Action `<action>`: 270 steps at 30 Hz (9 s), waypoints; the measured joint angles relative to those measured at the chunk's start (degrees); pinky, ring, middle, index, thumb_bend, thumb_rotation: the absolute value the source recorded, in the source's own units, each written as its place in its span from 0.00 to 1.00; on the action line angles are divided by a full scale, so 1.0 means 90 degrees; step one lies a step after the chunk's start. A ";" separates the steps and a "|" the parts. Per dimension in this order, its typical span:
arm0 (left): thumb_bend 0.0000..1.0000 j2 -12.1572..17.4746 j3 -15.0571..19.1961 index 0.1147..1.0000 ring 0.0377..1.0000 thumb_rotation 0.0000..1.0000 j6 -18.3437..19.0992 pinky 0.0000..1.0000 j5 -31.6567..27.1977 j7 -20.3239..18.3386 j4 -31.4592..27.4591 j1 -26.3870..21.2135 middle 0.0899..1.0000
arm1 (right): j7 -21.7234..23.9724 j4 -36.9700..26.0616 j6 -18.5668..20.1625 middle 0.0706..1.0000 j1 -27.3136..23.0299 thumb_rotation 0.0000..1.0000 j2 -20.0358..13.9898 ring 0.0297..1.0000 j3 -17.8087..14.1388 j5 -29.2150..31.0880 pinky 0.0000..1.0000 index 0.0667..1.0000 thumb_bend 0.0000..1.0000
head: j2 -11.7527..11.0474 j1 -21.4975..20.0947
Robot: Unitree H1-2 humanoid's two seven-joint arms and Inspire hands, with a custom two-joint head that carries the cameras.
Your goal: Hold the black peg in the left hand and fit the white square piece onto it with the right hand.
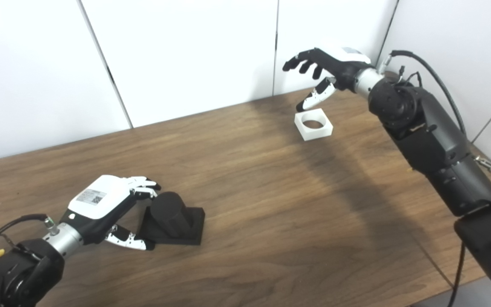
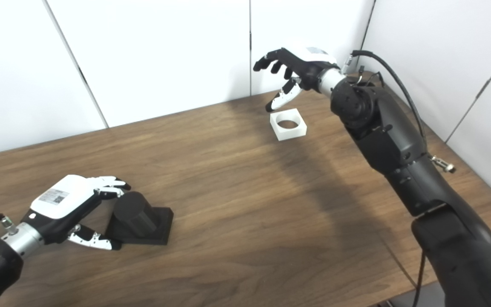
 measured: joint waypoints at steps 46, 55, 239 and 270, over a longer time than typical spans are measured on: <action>0.52 0.0049 -0.0190 0.42 0.87 0.06 0.0040 0.80 0.0230 -0.0178 -0.0101 -0.0164 0.83 | 0.2566 0.1766 0.0638 0.98 -0.1170 0.39 -0.0542 0.97 0.1884 -0.1417 0.94 0.96 1.00 | -0.0058 0.0078; 0.52 0.0050 -0.0181 0.42 0.88 0.06 0.0061 0.80 0.0229 -0.0178 -0.0110 -0.0140 0.82 | 0.2564 0.1999 0.0672 0.98 -0.1179 0.39 -0.0520 0.97 0.1906 -0.1591 0.90 0.97 1.00 | -0.0049 0.0078; 0.52 -0.0581 -0.0392 0.42 0.92 0.07 0.1311 0.83 0.0459 -0.0963 -0.0573 -0.0273 0.87 | 0.1465 -0.1441 -0.1741 0.73 -0.0305 0.14 0.1650 0.78 0.1802 -0.0064 0.69 0.44 0.52 | 0.0859 0.3193; 0.52 -0.0608 -0.0417 0.42 0.91 0.07 0.1314 0.81 0.0473 -0.0972 -0.0572 -0.0294 0.87 | 0.1502 -0.0912 -0.2055 0.73 -0.0227 0.14 0.1718 0.78 0.2084 -0.0165 0.67 0.44 0.52 | 0.0898 0.3232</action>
